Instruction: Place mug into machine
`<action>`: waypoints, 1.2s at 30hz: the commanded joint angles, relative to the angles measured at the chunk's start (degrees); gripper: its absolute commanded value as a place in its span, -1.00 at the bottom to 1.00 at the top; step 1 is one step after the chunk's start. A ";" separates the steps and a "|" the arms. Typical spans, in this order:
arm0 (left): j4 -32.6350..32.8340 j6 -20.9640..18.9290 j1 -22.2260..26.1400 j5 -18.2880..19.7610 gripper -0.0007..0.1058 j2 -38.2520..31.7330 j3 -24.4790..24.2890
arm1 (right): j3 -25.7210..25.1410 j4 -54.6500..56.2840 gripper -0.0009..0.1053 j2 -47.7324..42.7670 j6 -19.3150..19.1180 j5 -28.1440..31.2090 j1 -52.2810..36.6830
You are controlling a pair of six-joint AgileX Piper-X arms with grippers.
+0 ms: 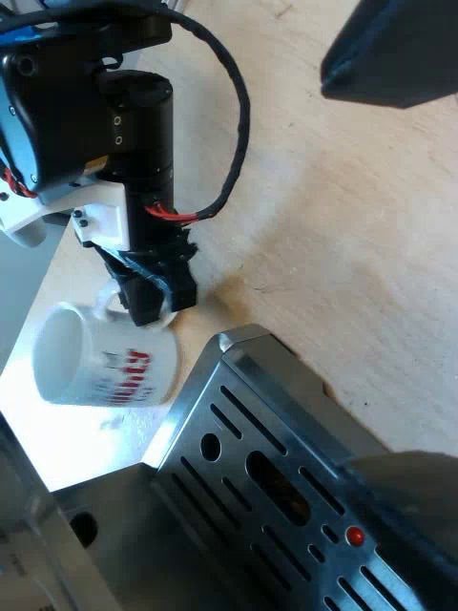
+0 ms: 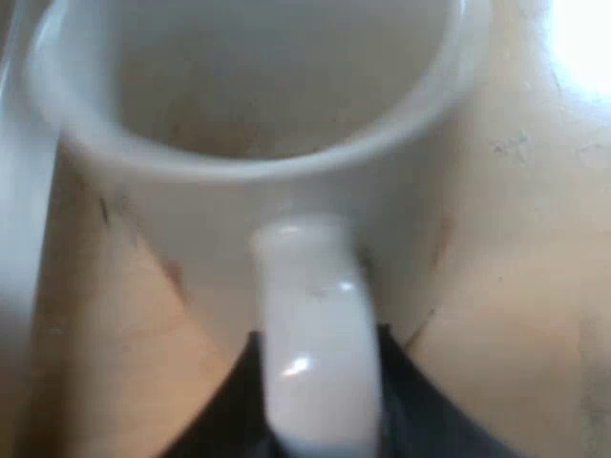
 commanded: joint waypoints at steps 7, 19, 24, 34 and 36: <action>0.27 0.20 -0.26 0.17 0.62 -1.81 -0.54 | -0.03 5.59 -0.98 -4.49 -3.39 0.44 2.44; 9.96 0.06 -0.26 -4.23 0.62 -16.50 -0.54 | -0.03 28.47 -0.98 -25.47 -6.75 2.94 9.50; 14.01 -1.17 -0.26 -6.17 0.62 -23.97 -0.54 | -0.03 36.31 -0.98 -35.97 -6.75 2.94 12.69; 23.05 -4.48 -0.26 -7.80 0.62 -34.77 -0.54 | -0.85 55.65 -0.98 -55.66 -6.40 5.60 23.45; 24.89 -4.48 -0.26 -7.80 0.62 -35.78 -0.54 | -1.86 58.84 -0.98 -57.77 -6.22 5.60 25.69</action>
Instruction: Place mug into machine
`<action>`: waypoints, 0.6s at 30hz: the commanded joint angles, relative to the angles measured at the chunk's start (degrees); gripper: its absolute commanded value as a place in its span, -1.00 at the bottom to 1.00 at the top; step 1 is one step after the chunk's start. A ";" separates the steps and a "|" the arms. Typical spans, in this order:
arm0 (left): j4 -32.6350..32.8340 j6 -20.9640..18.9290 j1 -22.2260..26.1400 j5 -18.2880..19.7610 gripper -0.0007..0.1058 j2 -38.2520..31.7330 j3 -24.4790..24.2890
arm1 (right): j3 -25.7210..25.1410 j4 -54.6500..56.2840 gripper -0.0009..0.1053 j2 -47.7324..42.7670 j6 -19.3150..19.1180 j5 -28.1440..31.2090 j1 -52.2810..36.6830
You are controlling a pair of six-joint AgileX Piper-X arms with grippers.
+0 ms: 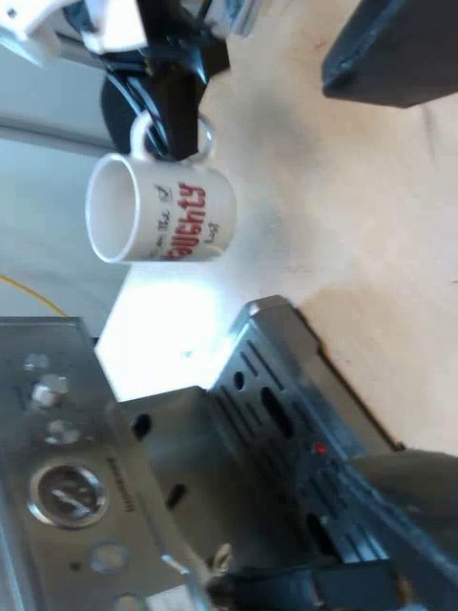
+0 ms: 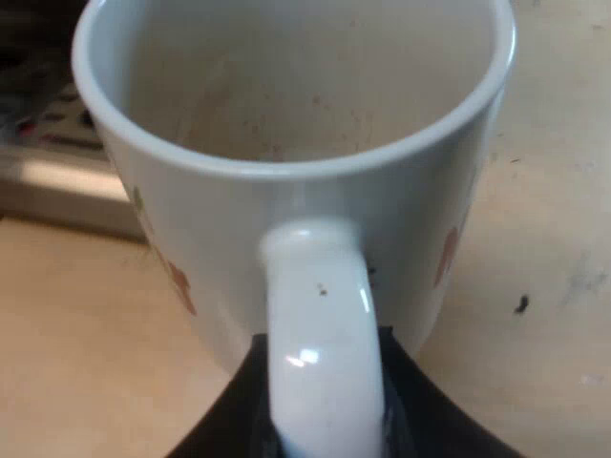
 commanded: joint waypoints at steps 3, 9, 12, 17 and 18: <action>5.11 -0.73 -0.26 -2.36 0.62 -1.87 -0.28 | -4.09 5.91 -0.98 -4.18 -0.19 0.92 6.23; 5.11 -0.73 -0.26 -5.60 0.62 -2.02 3.16 | -6.74 5.76 -0.98 -2.52 1.13 2.47 13.87; 4.15 -1.65 -0.26 -5.60 0.62 -2.02 5.80 | -7.27 3.98 -0.98 0.73 2.36 3.63 16.33; 1.22 -1.65 -0.26 -7.41 0.62 -1.90 9.21 | -7.25 -3.03 -0.98 7.19 3.19 2.99 17.17; 1.00 -1.65 -0.26 -7.80 0.62 -1.90 9.35 | -7.25 -3.97 -0.98 7.97 3.19 2.92 17.17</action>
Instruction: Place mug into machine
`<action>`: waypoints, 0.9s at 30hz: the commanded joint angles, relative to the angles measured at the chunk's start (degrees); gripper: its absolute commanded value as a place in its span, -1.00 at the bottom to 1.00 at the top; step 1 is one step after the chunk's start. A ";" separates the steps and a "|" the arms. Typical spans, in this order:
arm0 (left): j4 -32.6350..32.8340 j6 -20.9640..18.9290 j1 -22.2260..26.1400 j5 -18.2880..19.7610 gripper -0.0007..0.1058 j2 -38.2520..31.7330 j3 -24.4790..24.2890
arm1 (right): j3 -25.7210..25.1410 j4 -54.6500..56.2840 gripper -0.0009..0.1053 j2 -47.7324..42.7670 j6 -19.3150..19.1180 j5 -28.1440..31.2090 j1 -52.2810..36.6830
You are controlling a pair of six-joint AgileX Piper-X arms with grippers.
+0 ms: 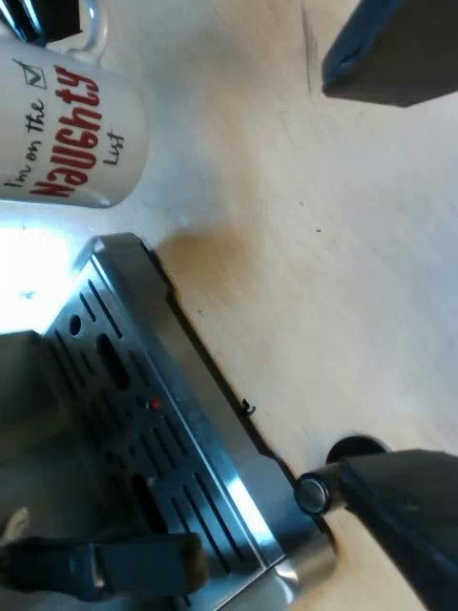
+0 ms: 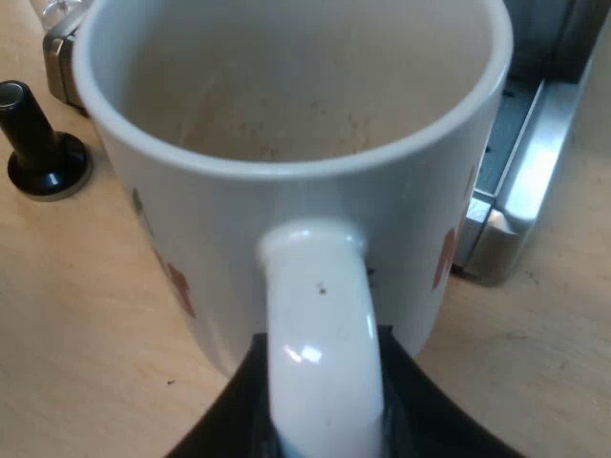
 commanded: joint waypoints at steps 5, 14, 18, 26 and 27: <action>-6.31 -0.74 -0.09 -4.59 0.62 -0.26 2.04 | -1.60 -13.04 -0.98 7.98 0.00 -0.47 0.17; -11.49 0.33 8.51 -1.16 0.62 -0.14 5.17 | -7.44 -15.25 -0.98 19.23 -1.11 -0.68 -0.11; -12.79 2.24 14.25 7.03 0.62 0.67 5.17 | -7.61 -19.55 -0.98 22.55 -0.93 -0.68 -0.10; -12.58 5.39 21.35 13.25 0.62 2.17 5.17 | -7.61 -28.49 -0.98 29.20 -0.67 -0.68 -0.10; -12.53 5.39 21.27 13.46 0.62 2.17 5.17 | -7.61 -29.07 -0.98 29.69 -0.67 -0.56 -0.10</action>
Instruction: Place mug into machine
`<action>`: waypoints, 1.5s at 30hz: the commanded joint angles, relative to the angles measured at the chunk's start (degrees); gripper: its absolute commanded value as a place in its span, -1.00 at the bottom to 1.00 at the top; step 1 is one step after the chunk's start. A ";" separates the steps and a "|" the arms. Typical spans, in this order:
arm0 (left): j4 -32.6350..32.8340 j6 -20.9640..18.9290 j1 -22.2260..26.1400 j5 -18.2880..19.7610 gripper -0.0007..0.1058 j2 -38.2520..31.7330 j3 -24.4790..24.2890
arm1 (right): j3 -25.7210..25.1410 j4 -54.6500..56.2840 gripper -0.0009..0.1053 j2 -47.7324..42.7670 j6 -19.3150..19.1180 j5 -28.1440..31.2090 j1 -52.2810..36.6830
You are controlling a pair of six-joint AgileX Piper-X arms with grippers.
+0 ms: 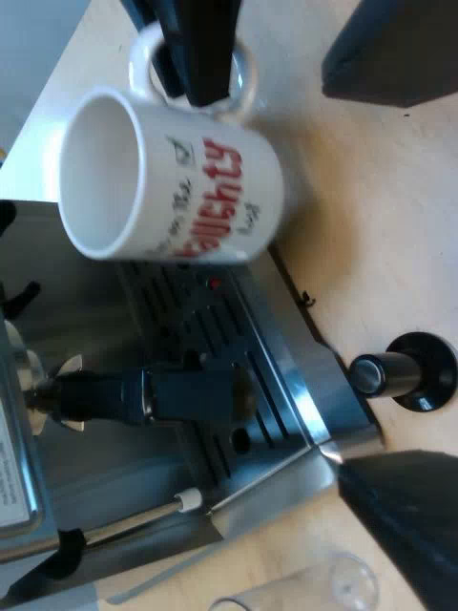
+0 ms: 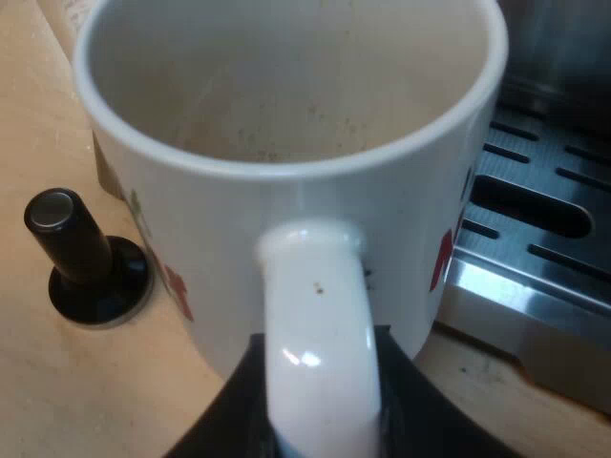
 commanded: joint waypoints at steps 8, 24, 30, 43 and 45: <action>-0.39 0.34 -0.69 2.18 0.62 0.18 -0.17 | -2.49 -8.07 -0.98 5.84 0.30 2.84 -0.58; -0.63 -0.30 -3.12 3.82 0.62 0.18 -0.17 | -11.45 -8.60 -0.98 17.56 2.30 0.55 -4.11; -0.63 -0.30 -3.13 3.82 0.62 0.18 -0.17 | -13.21 -11.80 -0.98 20.37 2.30 2.13 -4.11; -0.63 -0.42 -3.13 3.82 0.62 0.18 -0.17 | -15.31 -14.95 -0.98 25.33 2.30 3.07 -5.37; -0.63 -0.42 -3.13 3.82 0.62 0.18 -0.17 | -15.43 -15.59 -0.98 25.58 2.30 3.06 -5.44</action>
